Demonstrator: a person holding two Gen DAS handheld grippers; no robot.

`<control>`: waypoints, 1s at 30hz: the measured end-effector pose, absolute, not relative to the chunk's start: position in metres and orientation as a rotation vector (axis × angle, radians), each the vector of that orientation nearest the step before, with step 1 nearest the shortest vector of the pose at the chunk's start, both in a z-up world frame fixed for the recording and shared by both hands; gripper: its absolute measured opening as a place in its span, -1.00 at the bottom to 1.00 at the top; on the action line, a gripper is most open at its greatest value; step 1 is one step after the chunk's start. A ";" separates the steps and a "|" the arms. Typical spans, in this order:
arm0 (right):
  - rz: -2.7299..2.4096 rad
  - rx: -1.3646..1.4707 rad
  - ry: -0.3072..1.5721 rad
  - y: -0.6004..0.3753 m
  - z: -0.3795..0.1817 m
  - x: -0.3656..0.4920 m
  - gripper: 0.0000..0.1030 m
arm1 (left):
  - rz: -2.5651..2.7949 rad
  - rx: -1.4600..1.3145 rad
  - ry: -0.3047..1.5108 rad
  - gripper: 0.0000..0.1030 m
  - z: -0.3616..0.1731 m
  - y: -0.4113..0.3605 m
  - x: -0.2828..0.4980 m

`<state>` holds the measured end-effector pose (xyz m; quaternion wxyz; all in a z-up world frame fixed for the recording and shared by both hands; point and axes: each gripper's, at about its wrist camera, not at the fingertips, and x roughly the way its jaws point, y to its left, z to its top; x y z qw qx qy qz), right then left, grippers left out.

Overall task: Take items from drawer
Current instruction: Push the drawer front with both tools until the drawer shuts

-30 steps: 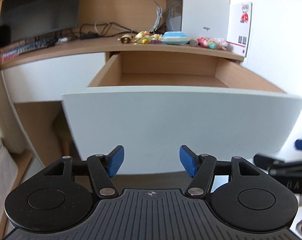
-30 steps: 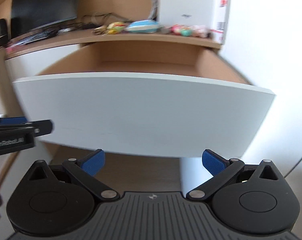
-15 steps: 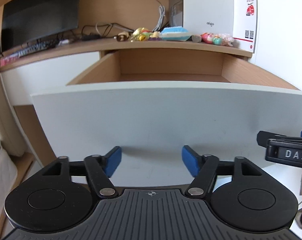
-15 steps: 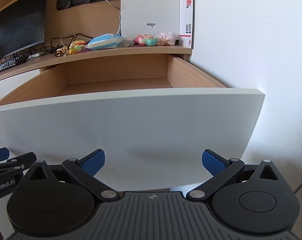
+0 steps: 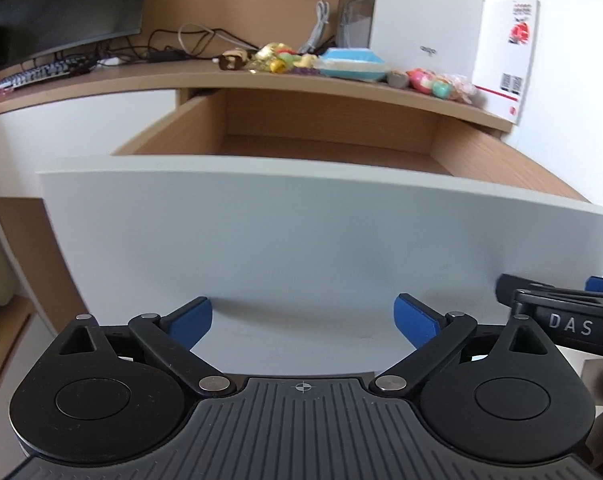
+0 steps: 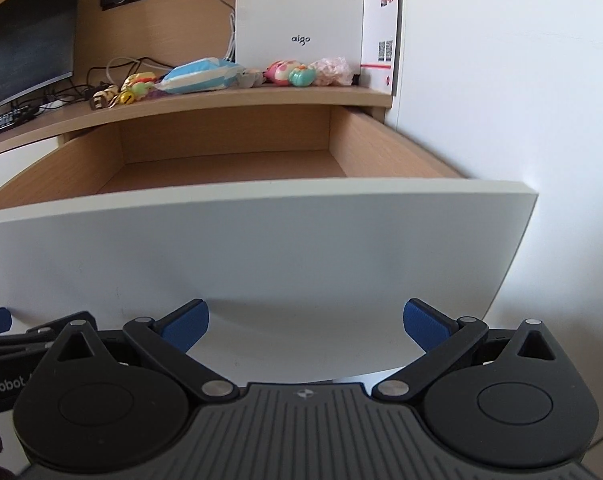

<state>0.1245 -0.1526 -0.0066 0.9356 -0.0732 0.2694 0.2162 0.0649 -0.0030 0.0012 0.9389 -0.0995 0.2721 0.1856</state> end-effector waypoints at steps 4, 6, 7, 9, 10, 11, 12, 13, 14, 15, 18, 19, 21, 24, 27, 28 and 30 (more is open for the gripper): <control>0.415 -0.155 0.549 -0.137 -0.006 0.139 1.00 | 0.403 -0.204 0.539 0.94 0.006 0.020 0.078; 0.403 -0.146 0.547 -0.130 -0.007 0.148 1.00 | 0.414 -0.192 0.531 0.94 0.009 0.029 0.085; 0.398 -0.138 0.552 -0.127 -0.007 0.153 1.00 | 0.414 -0.190 0.531 0.94 0.011 0.033 0.090; 0.390 -0.124 0.568 -0.120 -0.006 0.164 1.00 | 0.412 -0.181 0.537 0.94 0.011 0.039 0.102; 0.387 -0.117 0.574 -0.117 -0.005 0.170 1.00 | 0.414 -0.173 0.541 0.94 0.011 0.041 0.108; 0.385 -0.113 0.574 -0.114 -0.004 0.176 1.00 | 0.420 -0.167 0.542 0.94 0.011 0.042 0.115; 0.387 -0.112 0.571 -0.111 -0.003 0.182 1.00 | 0.427 -0.166 0.540 0.94 0.011 0.045 0.122; 0.396 -0.115 0.567 -0.107 -0.003 0.188 1.00 | 0.436 -0.171 0.537 0.94 0.010 0.047 0.128; 0.405 -0.119 0.559 -0.105 -0.004 0.193 1.00 | 0.447 -0.176 0.534 0.96 0.010 0.050 0.135; 0.415 -0.122 0.550 -0.102 -0.005 0.199 1.00 | 0.455 -0.175 0.533 0.98 0.010 0.052 0.143; 0.438 -0.122 0.526 -0.091 -0.008 0.218 1.00 | 0.468 -0.132 0.515 0.98 0.009 0.054 0.166; 0.435 -0.119 0.523 -0.087 -0.008 0.226 1.00 | 0.471 -0.120 0.509 0.98 0.009 0.055 0.174; 0.404 -0.097 0.524 -0.085 -0.007 0.240 1.00 | 0.477 -0.104 0.502 0.98 0.007 0.059 0.188; 0.426 -0.076 0.527 -0.081 -0.005 0.262 1.00 | 0.482 -0.086 0.479 0.98 0.008 0.062 0.207; 0.439 -0.149 0.463 -0.069 -0.007 0.272 1.00 | 0.484 -0.073 0.467 0.99 0.007 0.064 0.222; 0.439 -0.171 0.441 -0.066 -0.008 0.276 1.00 | 0.486 -0.066 0.461 1.00 0.005 0.064 0.227; 0.443 -0.171 0.424 -0.062 -0.009 0.282 1.00 | 0.489 -0.059 0.449 1.00 0.002 0.066 0.234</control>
